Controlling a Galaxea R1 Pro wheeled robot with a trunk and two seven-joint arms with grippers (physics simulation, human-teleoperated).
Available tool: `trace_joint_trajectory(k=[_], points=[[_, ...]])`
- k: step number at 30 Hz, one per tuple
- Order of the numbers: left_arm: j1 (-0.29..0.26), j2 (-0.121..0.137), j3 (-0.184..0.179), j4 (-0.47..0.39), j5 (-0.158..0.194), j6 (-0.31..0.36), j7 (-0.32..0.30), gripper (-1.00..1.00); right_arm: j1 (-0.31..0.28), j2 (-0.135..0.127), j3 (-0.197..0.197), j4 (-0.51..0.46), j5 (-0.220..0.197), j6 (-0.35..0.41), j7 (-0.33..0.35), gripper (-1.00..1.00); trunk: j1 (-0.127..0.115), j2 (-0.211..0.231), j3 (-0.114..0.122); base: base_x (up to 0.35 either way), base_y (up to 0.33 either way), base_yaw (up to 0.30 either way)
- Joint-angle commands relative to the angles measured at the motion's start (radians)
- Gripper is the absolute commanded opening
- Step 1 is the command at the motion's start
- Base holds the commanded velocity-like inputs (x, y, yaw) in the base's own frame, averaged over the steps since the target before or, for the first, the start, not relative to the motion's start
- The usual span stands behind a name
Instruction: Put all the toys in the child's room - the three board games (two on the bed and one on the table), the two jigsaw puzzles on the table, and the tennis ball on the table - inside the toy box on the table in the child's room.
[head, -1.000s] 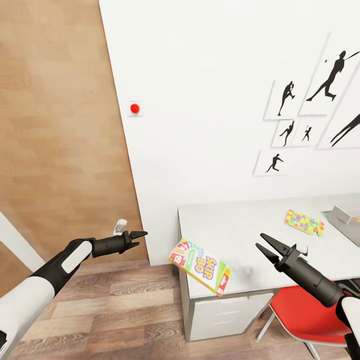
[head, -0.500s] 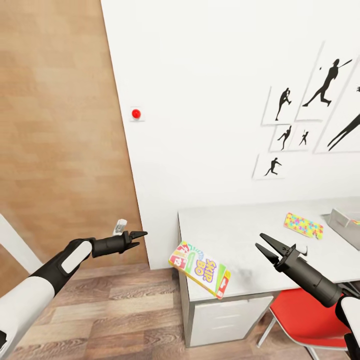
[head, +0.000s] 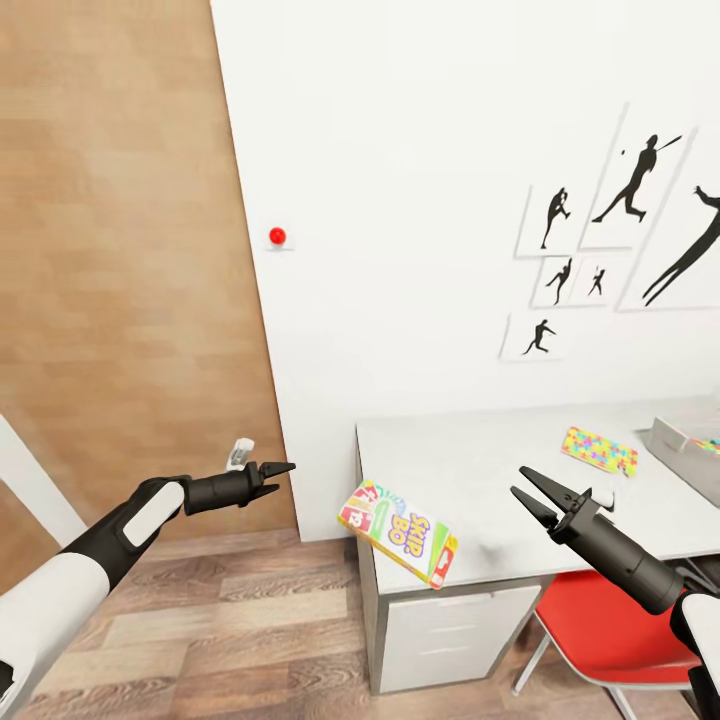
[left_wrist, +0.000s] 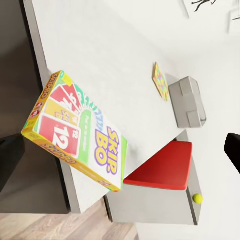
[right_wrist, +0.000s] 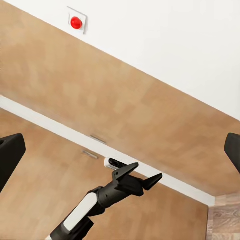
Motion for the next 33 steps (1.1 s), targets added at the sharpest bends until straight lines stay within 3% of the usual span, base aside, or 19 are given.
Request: trace_joint_trajectory(k=[1, 33], points=[[-0.001, 0.001, -0.004, 0.000, 0.007, 0.003, -0.001, 1.00, -0.001, 0.000, -0.001, 0.000, 0.001, 0.006, 0.003, 1.00, 0.001, -0.002, -0.001, -0.012, 0.000, 0.000], [-0.001, 0.002, -0.004, 0.000, 0.007, 0.003, -0.002, 1.00, -0.001, 0.000, 0.000, 0.000, 0.002, 0.006, 0.003, 1.00, 0.001, -0.002, 0.053, 0.004, 0.000, 0.000]])
